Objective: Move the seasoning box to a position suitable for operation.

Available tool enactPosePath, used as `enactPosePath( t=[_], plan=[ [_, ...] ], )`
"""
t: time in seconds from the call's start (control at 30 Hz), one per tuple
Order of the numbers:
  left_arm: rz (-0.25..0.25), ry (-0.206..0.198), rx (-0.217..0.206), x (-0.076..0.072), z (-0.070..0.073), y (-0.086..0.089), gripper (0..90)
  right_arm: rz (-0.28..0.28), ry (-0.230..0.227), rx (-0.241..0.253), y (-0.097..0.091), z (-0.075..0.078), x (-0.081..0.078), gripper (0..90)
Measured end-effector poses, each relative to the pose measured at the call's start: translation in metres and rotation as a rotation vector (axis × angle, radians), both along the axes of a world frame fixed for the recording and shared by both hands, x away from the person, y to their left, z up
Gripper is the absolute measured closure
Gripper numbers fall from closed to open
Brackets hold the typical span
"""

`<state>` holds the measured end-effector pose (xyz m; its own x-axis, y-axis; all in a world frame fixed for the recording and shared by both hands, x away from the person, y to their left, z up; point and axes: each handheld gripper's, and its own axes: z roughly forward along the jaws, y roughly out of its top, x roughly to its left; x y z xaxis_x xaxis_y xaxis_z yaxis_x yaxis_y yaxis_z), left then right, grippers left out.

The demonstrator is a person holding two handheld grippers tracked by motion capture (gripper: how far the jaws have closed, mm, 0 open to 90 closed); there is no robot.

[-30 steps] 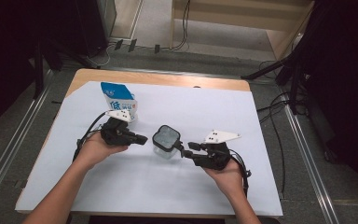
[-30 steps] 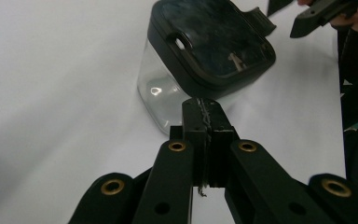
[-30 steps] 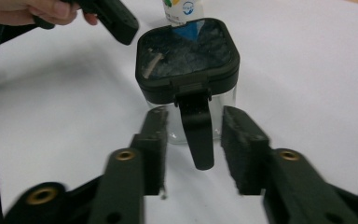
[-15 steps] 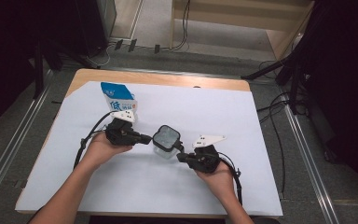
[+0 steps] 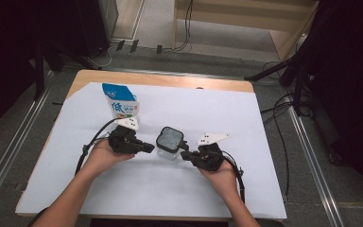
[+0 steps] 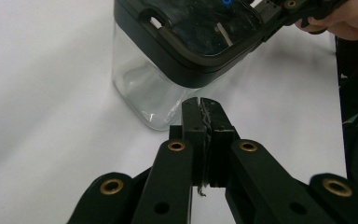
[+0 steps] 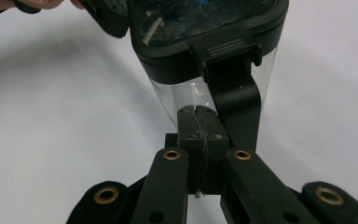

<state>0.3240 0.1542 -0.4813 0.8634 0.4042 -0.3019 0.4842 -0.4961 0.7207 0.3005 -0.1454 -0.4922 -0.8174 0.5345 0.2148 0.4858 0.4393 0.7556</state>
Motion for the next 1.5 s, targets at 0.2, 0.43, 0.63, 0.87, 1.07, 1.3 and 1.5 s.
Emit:
enactPosePath(
  t=[0.2, 0.43, 0.63, 0.87, 1.07, 1.3, 1.5],
  plan=[
    [0.001, -0.01, -0.005, -0.001, -0.004, -0.01, 90.0, -0.009, -0.001, 0.0, -0.001, -0.001, 0.005, 90.0],
    [-0.01, -0.023, -0.031, -0.002, -0.007, -0.017, 90.0, -0.041, 0.003, 0.01, -0.007, -0.001, 0.012, 90.0],
    [-0.008, -0.03, -0.041, -0.003, -0.008, -0.02, 90.0, -0.057, -0.003, 0.004, -0.011, -0.002, 0.017, 90.0],
    [-0.013, -0.049, -0.05, -0.002, -0.01, -0.026, 90.0, -0.078, -0.009, 0.003, -0.017, -0.003, 0.022, 90.0],
    [0.0, -0.055, -0.056, 0.001, -0.011, -0.029, 90.0, -0.088, -0.013, -0.001, -0.02, -0.003, 0.024, 90.0],
    [-0.001, -0.05, -0.004, 0.004, -0.007, -0.02, 78.1, -0.063, -0.003, 0.029, -0.024, 0.003, 0.02, 78.6],
    [0.014, -0.019, -0.018, 0.011, -0.005, -0.011, 65.8, -0.057, -0.006, 0.034, -0.034, 0.008, 0.015, 70.5]
  ],
)
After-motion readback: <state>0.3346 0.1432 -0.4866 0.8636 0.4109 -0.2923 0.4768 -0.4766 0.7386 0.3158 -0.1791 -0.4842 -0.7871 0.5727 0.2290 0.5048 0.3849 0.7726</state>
